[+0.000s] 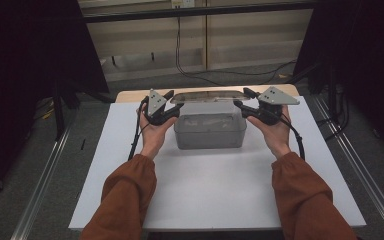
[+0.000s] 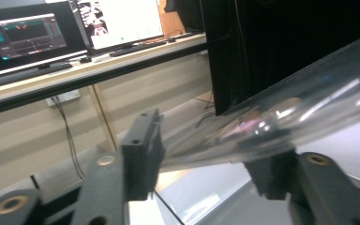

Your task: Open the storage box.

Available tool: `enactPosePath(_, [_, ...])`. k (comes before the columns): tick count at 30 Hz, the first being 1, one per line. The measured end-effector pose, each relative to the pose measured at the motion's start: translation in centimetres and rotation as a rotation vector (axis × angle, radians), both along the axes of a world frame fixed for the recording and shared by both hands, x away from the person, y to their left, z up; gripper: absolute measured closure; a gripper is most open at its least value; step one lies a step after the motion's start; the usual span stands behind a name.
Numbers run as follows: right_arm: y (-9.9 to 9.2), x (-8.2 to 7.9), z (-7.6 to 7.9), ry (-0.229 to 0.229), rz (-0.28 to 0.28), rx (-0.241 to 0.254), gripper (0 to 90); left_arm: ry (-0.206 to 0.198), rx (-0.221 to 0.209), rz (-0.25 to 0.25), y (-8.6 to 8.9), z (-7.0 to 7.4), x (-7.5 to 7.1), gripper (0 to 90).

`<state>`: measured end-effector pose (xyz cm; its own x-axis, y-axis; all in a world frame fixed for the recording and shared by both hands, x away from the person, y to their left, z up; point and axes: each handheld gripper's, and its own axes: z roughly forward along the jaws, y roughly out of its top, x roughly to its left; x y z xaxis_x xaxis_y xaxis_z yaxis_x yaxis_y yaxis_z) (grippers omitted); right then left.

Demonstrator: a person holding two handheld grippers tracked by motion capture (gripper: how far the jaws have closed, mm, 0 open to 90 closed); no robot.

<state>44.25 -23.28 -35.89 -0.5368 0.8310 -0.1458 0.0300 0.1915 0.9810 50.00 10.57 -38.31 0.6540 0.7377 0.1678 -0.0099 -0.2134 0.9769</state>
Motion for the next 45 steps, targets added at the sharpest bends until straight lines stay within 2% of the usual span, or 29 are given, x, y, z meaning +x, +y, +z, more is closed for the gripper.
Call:
enactPosePath(2, [0.0,0.1,0.1,-0.007,0.002,-0.006,49.0,-0.007,0.004,-0.002,-0.1,0.0,0.2,55.2])
enactPosePath(11, [-0.1,0.6,0.0,-0.023,-0.005,0.014,50.4,0.008,-0.002,0.004,-0.1,0.4,0.7,56.4])
enactPosePath(14, [-0.2,0.9,-0.1,-0.017,-0.011,0.015,49.7,0.008,0.004,0.003,-0.1,0.5,0.8,56.5])
enactPosePath(18, [-0.4,1.4,-0.4,-0.002,-0.017,0.004,49.2,0.007,-0.004,0.004,0.0,0.4,0.9,56.6])
enactPosePath(19, [-0.4,1.5,-0.4,-0.004,-0.017,0.005,49.0,0.008,-0.021,0.005,-0.1,0.4,0.9,56.6])
enactPosePath(30, [-0.6,2.5,-1.2,0.004,-0.032,0.01,49.9,0.005,-0.032,-0.001,0.0,0.5,1.3,57.0])
enactPosePath(35, [-0.7,3.2,-1.6,0.014,-0.044,0.003,49.9,0.018,-0.042,0.004,0.1,0.3,1.7,57.8])
enactPosePath(45, [-0.8,4.6,-1.6,0.016,-0.048,0.001,55.7,0.027,-0.022,0.015,0.1,0.0,2.6,60.9])
